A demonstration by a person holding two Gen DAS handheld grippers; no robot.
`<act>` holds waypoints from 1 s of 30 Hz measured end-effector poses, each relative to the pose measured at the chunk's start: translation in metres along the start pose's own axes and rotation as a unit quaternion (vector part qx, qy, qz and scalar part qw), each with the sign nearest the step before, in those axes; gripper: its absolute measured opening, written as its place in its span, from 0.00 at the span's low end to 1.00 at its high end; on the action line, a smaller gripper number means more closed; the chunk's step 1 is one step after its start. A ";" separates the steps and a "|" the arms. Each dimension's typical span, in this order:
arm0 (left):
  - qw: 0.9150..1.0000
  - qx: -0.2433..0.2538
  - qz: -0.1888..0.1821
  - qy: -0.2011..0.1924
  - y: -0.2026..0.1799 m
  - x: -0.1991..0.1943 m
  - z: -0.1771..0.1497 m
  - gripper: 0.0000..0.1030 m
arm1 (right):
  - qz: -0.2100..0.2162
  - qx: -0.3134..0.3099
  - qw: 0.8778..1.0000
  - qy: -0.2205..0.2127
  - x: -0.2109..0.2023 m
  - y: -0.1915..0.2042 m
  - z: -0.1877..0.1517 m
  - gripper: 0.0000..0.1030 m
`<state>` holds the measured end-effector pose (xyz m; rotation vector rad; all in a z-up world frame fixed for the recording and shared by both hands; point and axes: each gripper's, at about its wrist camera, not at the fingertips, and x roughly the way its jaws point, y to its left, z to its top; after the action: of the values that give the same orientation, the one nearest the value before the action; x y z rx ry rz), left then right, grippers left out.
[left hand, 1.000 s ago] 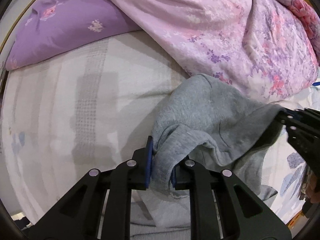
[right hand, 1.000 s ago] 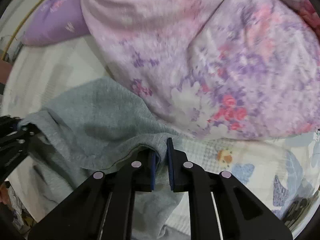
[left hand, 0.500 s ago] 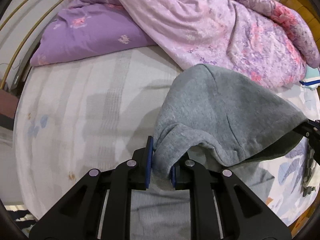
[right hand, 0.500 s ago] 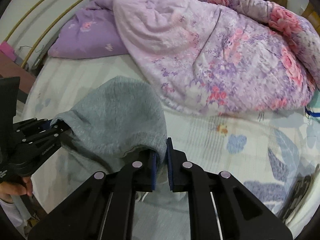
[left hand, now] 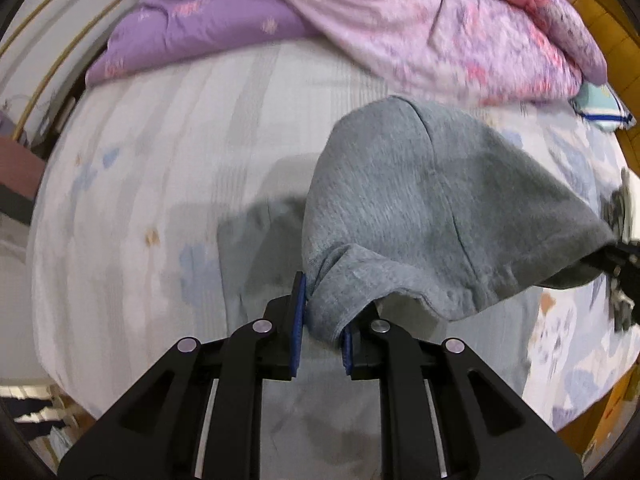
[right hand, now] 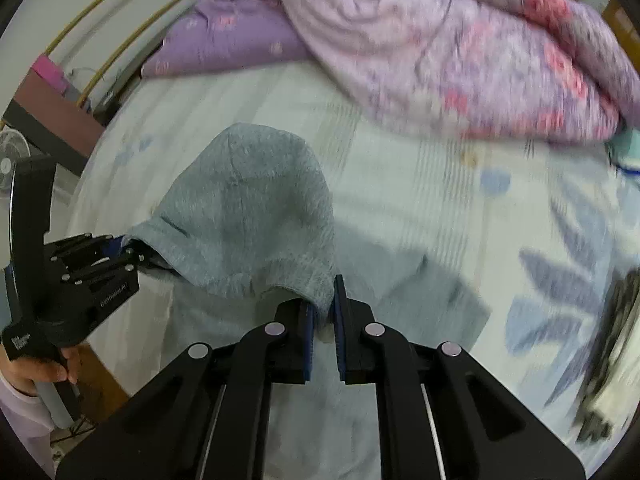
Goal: Fold large clothes
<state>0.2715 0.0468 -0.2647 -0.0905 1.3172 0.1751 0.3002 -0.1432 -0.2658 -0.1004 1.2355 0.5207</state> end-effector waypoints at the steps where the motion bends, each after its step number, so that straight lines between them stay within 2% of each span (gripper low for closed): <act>1: 1.000 0.001 -0.003 0.009 -0.001 0.005 -0.009 0.15 | 0.002 0.004 1.000 0.011 0.007 0.001 -0.010 0.08; 5: 0.998 0.001 -0.014 0.054 -0.003 0.040 -0.058 0.15 | -0.001 0.022 0.997 0.072 0.053 0.000 -0.060 0.08; 7: 0.996 0.003 -0.001 0.086 -0.003 0.067 -0.080 0.15 | -0.009 0.034 0.994 0.108 0.082 -0.004 -0.082 0.08; 11: 0.989 -0.005 -0.001 0.148 -0.004 0.121 -0.116 0.16 | -0.024 0.058 0.980 0.187 0.144 -0.015 -0.118 0.09; 13: 0.988 0.005 0.004 0.152 -0.006 0.129 -0.122 0.17 | -0.017 0.076 0.974 0.214 0.159 -0.020 -0.128 0.15; 15: 0.988 0.012 0.007 0.156 -0.006 0.127 -0.123 0.25 | -0.017 0.092 0.962 0.256 0.166 -0.023 -0.137 0.36; 16: 0.987 0.015 0.004 0.158 -0.006 0.124 -0.122 0.28 | -0.019 0.097 0.961 0.258 0.163 -0.025 -0.140 0.54; 17: 0.986 0.018 -0.005 0.164 -0.005 0.120 -0.122 0.36 | -0.016 0.098 0.963 0.251 0.154 -0.026 -0.141 0.64; 19: 0.984 0.031 -0.020 0.173 -0.001 0.107 -0.123 0.39 | 0.000 0.095 0.966 0.240 0.134 -0.026 -0.141 0.75; 20: 0.985 0.038 -0.021 0.165 0.004 0.096 -0.124 0.39 | 0.004 0.095 0.968 0.233 0.123 -0.027 -0.140 0.80; 24: 0.989 0.017 -0.036 0.144 0.028 0.071 -0.117 0.39 | 0.002 0.093 0.980 0.178 0.085 -0.035 -0.116 0.80; 27: 0.992 0.016 -0.030 0.117 0.037 0.058 -0.094 0.39 | 0.023 0.079 0.989 0.123 0.069 -0.035 -0.075 0.75; 29: 0.993 0.007 -0.051 0.104 0.036 0.049 -0.074 0.39 | 0.023 0.080 0.990 0.113 0.074 -0.038 -0.052 0.56; 30: 0.994 0.002 -0.059 0.091 0.035 0.044 -0.063 0.39 | 0.028 0.085 0.990 0.106 0.078 -0.040 -0.038 0.51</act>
<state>0.2157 0.0745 -0.3214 -0.1853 1.4901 0.0646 0.3020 -0.1663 -0.3587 0.0250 1.4902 0.4601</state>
